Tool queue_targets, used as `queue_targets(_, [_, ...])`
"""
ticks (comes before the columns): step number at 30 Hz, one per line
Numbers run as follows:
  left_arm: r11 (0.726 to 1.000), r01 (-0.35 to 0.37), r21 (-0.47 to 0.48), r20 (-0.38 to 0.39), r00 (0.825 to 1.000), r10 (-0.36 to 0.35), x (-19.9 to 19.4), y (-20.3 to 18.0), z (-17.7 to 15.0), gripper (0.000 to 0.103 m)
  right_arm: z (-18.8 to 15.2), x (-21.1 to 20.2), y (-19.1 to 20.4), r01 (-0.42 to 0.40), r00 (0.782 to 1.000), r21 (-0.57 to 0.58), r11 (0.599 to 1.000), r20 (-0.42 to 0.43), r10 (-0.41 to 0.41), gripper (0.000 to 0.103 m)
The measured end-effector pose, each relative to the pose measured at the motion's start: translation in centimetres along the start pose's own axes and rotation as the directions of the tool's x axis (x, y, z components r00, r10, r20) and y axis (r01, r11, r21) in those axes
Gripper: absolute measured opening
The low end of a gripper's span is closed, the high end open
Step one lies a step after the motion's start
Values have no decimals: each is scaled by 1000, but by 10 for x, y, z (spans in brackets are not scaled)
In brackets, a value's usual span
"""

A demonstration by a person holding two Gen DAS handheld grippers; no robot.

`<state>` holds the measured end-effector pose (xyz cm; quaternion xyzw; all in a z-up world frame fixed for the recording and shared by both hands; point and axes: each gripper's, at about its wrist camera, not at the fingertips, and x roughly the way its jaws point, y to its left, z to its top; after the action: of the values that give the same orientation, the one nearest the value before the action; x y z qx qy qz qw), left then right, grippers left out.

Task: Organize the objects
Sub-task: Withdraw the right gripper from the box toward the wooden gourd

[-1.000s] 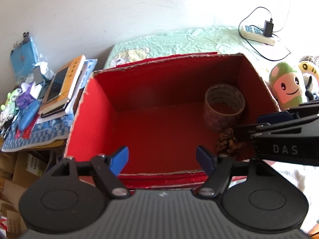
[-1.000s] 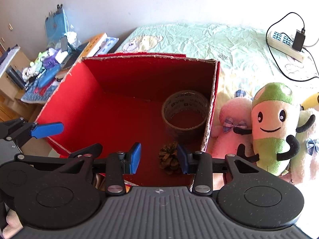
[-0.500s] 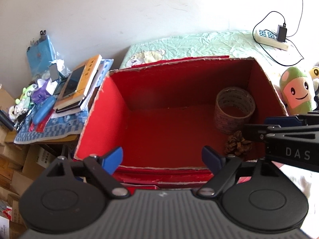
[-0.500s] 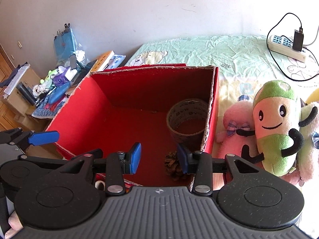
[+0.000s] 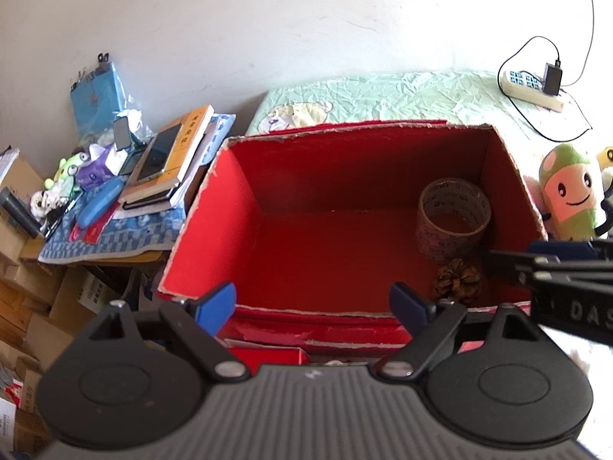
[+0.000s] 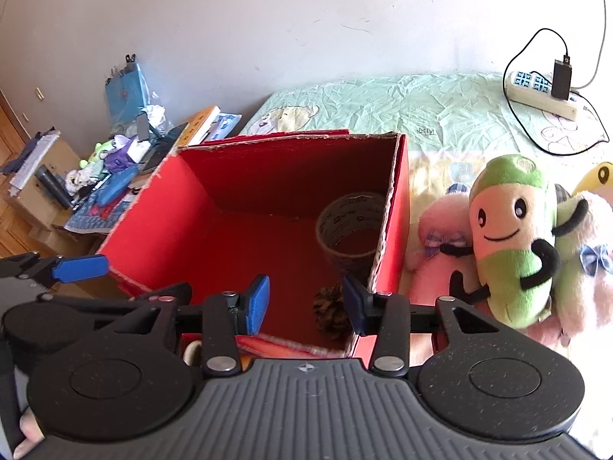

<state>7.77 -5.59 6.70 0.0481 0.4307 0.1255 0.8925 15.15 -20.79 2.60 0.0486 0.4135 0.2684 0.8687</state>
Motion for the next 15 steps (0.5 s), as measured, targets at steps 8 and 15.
queue_targets(8, [1000,-18,-8,11,1000,18,-17,-3,-6,91,-9,-27,1,-53,998,-35,998,22,54,45])
queue_targets(15, [999,-31,-22,2,1000,31,-25,-3,-13,91,-15,-35,-2,-128,992,-24,992,-2,128,45])
